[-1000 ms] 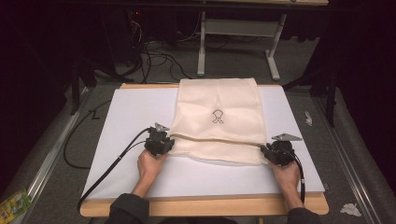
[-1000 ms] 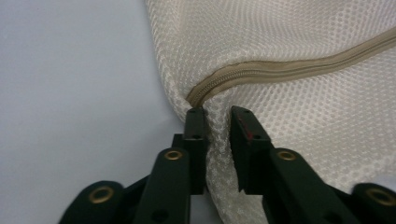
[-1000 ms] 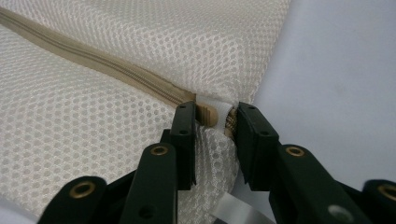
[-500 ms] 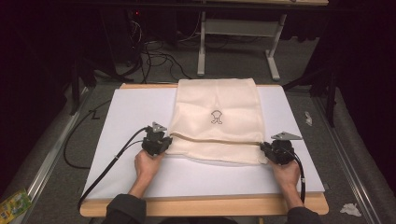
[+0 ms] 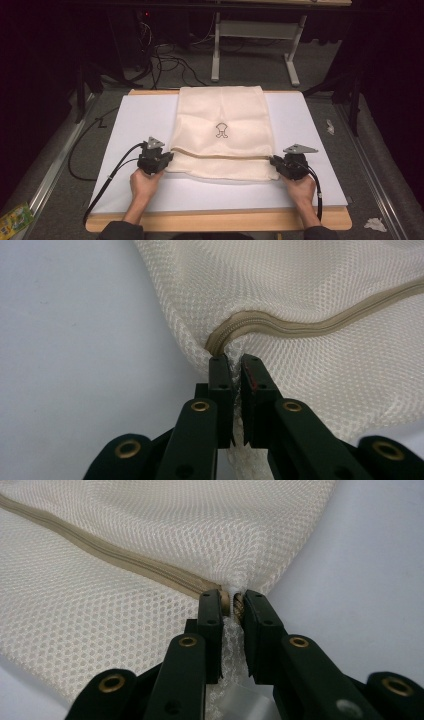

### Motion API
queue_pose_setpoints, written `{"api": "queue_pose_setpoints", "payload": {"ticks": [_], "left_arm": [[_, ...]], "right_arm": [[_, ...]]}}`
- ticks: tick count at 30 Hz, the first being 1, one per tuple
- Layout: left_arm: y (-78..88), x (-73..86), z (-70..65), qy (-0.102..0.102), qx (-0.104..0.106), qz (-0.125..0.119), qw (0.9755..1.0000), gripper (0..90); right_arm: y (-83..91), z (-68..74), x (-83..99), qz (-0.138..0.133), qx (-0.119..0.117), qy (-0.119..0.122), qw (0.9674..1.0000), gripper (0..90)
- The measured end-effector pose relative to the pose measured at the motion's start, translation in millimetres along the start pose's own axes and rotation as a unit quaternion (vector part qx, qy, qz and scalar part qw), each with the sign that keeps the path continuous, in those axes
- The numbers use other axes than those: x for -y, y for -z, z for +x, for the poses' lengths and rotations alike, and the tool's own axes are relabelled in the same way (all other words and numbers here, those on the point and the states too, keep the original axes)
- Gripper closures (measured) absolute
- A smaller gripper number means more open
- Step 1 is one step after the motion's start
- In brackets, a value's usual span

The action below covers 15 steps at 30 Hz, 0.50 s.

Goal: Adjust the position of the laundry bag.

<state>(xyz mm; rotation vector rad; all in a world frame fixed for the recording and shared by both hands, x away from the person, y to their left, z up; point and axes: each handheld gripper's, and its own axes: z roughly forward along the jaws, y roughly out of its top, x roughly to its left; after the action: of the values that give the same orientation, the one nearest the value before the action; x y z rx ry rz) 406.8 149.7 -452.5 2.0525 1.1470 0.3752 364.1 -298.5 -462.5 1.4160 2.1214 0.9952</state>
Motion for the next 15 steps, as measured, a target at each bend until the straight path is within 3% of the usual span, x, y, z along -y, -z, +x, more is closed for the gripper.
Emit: {"api": "queue_pose_setpoints", "payload": {"ticks": [4, 15], "left_arm": [[8.2, 5.4, 1.4, 0.002, 0.006, -0.008, 0.9999, 84.7], [24.1, 18.4, 3.1, 0.002, 0.011, 0.002, 0.9999, 84.5]], "right_arm": [[4.4, 3.8, 0.5, -0.001, -0.008, -0.001, 1.0, 80.4], [9.7, 13.8, 3.6, -0.006, -0.031, -0.002, 0.9995, 80.3]]}}
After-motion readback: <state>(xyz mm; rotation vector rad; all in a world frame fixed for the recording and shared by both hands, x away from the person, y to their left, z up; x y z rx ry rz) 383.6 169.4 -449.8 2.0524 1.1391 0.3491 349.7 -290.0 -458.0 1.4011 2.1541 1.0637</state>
